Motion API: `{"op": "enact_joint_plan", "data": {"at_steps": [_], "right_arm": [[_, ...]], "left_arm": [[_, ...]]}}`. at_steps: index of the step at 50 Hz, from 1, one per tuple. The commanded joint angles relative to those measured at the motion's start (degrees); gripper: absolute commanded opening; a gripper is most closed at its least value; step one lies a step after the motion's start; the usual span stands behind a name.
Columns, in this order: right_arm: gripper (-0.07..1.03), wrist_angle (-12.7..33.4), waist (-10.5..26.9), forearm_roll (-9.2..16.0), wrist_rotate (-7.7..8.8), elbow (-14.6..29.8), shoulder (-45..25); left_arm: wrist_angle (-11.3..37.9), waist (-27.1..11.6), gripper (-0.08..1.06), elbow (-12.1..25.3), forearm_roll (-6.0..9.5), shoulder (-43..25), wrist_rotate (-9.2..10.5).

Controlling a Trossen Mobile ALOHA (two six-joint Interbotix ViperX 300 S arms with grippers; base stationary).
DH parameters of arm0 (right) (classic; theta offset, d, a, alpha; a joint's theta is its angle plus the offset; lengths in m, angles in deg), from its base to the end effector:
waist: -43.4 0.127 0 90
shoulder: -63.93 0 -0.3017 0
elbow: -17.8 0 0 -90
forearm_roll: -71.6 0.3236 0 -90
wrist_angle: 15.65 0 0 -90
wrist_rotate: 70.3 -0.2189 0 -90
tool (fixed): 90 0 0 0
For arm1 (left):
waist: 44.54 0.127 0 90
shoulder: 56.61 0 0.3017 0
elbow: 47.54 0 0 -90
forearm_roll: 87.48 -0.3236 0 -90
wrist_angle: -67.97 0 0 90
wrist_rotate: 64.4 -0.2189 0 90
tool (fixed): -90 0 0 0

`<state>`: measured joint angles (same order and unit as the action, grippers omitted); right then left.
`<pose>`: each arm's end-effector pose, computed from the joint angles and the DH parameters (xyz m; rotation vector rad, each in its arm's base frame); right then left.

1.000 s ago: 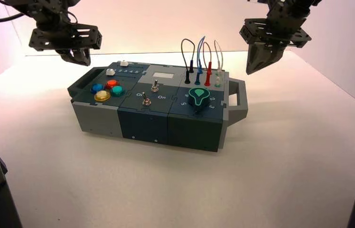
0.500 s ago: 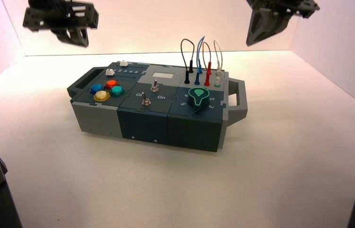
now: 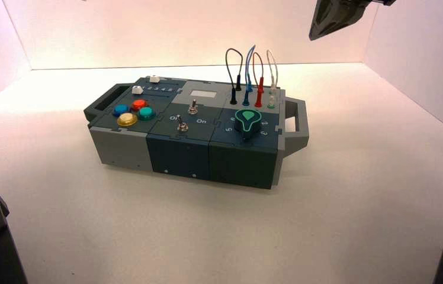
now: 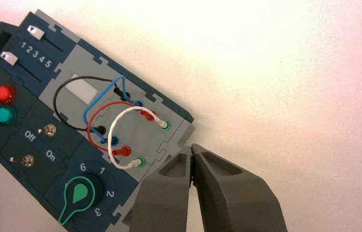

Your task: Move the box to the right.

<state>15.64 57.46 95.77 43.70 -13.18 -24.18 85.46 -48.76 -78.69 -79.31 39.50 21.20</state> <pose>0.3630 0.1389 0.0896 -0.0631 1.0110 0.4462 0.4208 -0.0404 0.1427 -0.0451 0.7427 -0.0891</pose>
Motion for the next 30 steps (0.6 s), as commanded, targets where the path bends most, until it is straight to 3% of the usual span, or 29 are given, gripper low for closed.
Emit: {"op": "enact_joint_plan", "data": {"at_steps": [1,9,11,22,30], "right_arm": [[-0.02,-0.70,0.09,0.26,-0.09,1.05,1.41],[-0.02,-0.70,0.09,0.26,-0.09,0.97,1.49],[-0.02,-0.70,0.09,0.35,-0.09,0.97,1.58],[-0.02,0.53,-0.09,2.29,-0.18,1.32,2.11],[-0.02,4.57,-0.18,3.69,-0.18,3.87,2.20]], "left_arm": [[2.46,1.58,-0.03,0.70,-0.97,5.10,-0.97],[3.25,2.29,-0.03,-1.58,-1.67,10.55,-3.25],[3.25,2.64,-0.03,-3.60,-1.58,13.89,-3.69],[2.11,2.90,-0.03,-7.73,-1.58,17.84,-4.83],[-1.32,3.08,-0.03,-10.55,-0.97,19.95,-4.92]]}}
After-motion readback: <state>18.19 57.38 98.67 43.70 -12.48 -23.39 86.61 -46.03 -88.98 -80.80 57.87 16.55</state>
